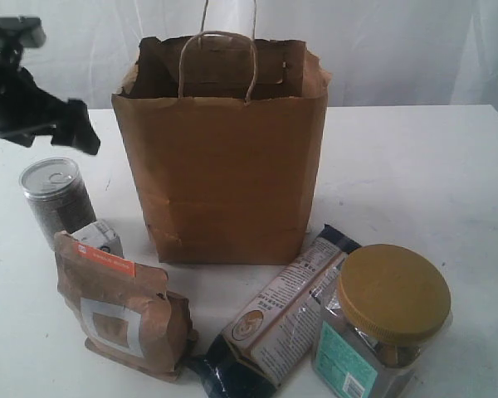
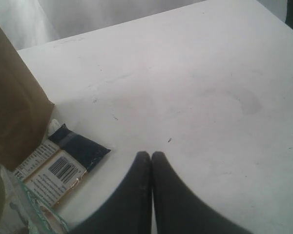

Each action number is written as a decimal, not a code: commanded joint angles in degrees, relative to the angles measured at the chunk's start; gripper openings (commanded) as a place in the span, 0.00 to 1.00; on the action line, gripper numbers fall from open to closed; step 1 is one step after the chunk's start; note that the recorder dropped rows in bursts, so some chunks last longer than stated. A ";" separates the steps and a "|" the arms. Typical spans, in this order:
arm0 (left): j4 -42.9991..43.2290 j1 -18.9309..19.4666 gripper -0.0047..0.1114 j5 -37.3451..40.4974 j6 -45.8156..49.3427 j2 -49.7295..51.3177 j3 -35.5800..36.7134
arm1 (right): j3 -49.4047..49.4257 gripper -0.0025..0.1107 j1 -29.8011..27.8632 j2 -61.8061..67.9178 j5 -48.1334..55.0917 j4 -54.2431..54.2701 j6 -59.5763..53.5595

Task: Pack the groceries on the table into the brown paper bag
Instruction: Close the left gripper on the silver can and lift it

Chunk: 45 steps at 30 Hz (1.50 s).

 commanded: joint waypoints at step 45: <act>20.22 -2.80 0.04 1.14 -12.03 0.59 -1.29 | 0.34 0.02 -0.31 0.19 0.20 0.43 0.23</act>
